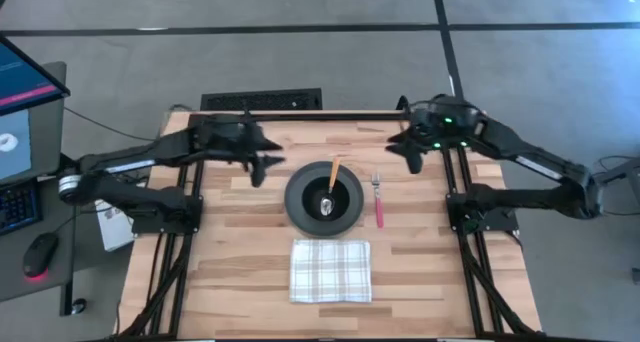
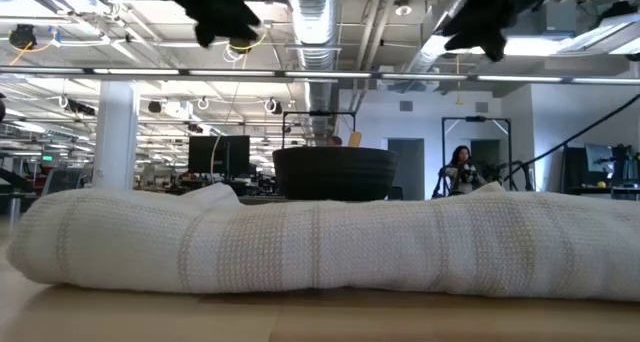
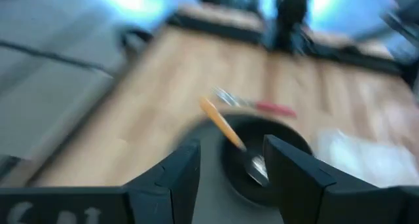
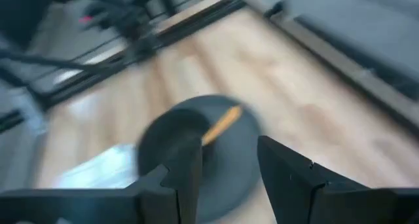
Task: Set table place
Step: Return to Home Position
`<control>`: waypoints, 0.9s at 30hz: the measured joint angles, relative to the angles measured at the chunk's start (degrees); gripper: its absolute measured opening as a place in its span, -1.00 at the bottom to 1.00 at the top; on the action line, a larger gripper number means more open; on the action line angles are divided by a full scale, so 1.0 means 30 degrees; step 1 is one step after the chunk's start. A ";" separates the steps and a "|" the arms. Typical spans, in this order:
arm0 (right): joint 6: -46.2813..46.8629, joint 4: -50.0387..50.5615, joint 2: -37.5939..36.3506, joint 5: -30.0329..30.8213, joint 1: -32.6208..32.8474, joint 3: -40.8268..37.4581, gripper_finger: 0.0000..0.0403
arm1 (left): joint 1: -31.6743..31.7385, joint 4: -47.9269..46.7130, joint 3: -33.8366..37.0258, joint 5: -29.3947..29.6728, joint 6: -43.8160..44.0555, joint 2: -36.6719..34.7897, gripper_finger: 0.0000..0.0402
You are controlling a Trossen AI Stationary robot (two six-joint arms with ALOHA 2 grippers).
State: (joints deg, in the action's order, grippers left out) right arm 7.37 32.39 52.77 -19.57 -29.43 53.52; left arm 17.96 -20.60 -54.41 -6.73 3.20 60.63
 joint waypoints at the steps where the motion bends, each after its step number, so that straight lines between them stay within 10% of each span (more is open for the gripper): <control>1: -0.0082 0.0398 -0.0678 0.0943 0.0024 -0.0004 -0.14 | -0.0007 0.0125 0.0125 0.0784 0.0000 -0.0755 -0.22; 11: -0.1466 -0.3423 -0.5840 0.2567 0.0884 -0.4264 -0.15 | -0.0721 0.3683 0.5459 0.4248 0.0085 -0.9173 -0.22; 27: 0.0306 -1.3939 -1.1151 0.2476 0.2680 -1.4190 -0.15 | -0.0750 0.8282 1.4892 0.4262 0.1587 -1.7214 -0.22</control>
State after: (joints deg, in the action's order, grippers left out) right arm 8.29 -9.43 19.32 -12.14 -21.39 10.95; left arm 15.70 4.25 -9.73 6.06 7.96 8.99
